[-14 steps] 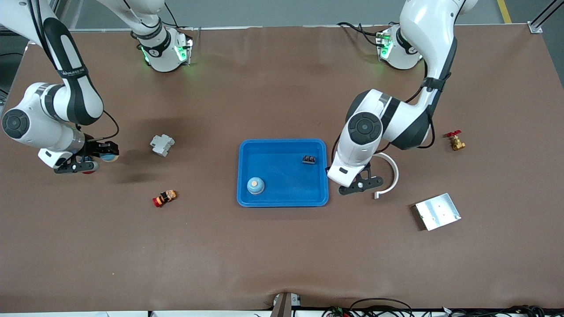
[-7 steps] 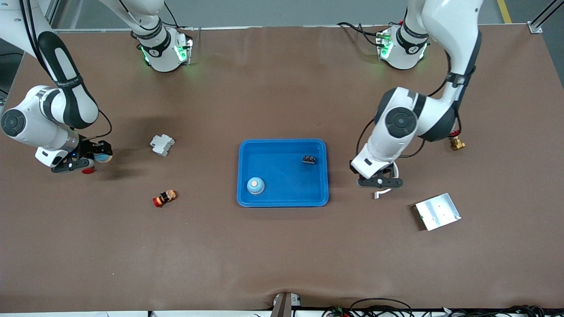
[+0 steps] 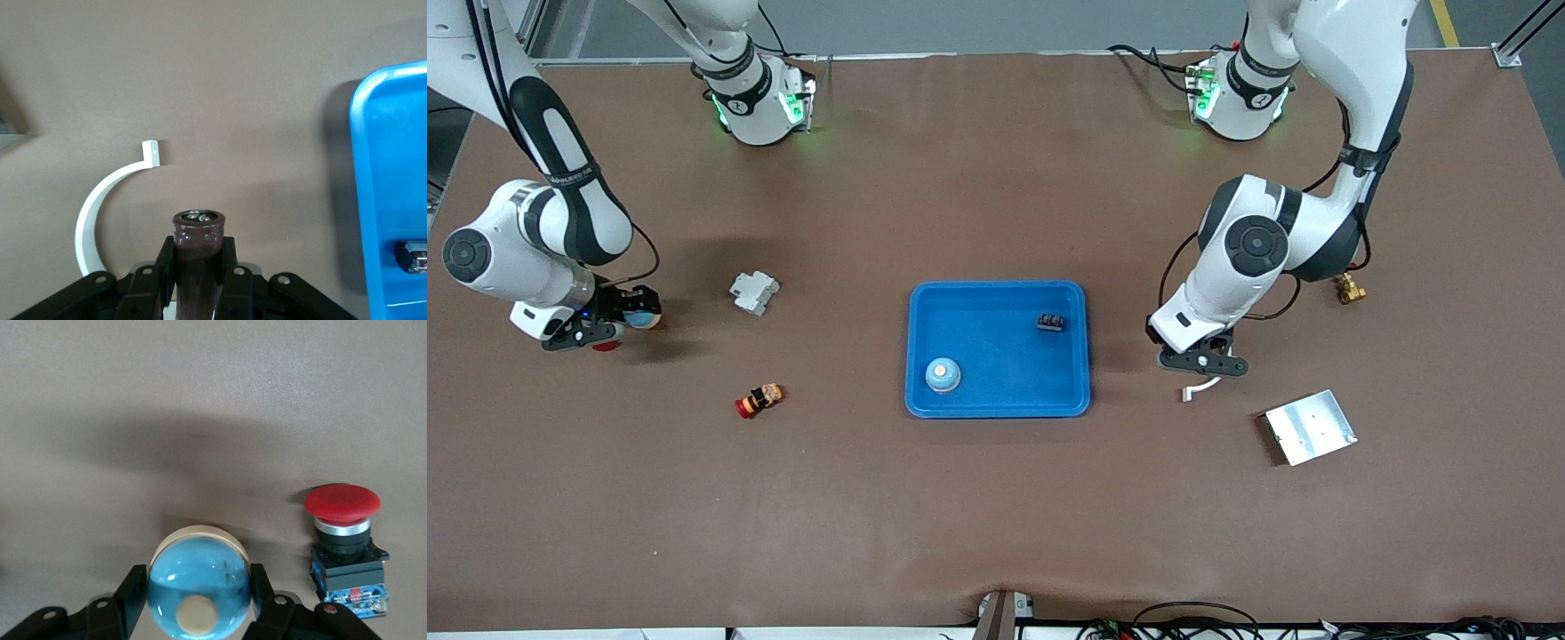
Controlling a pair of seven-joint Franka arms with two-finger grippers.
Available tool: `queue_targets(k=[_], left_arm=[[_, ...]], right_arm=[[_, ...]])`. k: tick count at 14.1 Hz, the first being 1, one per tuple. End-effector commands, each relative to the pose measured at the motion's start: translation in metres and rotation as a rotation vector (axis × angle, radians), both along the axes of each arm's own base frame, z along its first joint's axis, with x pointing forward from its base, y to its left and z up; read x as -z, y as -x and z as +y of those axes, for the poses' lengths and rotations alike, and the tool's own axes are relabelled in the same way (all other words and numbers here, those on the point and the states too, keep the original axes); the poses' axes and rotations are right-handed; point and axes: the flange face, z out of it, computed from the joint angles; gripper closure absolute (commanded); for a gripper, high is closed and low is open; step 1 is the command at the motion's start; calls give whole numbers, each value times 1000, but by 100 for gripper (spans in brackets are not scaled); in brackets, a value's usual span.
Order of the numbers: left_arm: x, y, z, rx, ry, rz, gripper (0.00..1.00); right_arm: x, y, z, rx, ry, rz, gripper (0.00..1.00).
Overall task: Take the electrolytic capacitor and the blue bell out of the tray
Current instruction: 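Lower the capacitor with the left gripper while the right gripper lowers the bell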
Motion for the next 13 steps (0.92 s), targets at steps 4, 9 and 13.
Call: queue_targets(k=[4,9,13], left_arm=[[31,12,6,33,20,-39,100],[46,10,9,58,15,-56,100],[60,0,34,76,-18,-83,100]], right_arm=[[-34,-32,1,33,3,32,0],[-81,-78,84,104,-20,56,0],[-134,-114,181,217,9,70,0]])
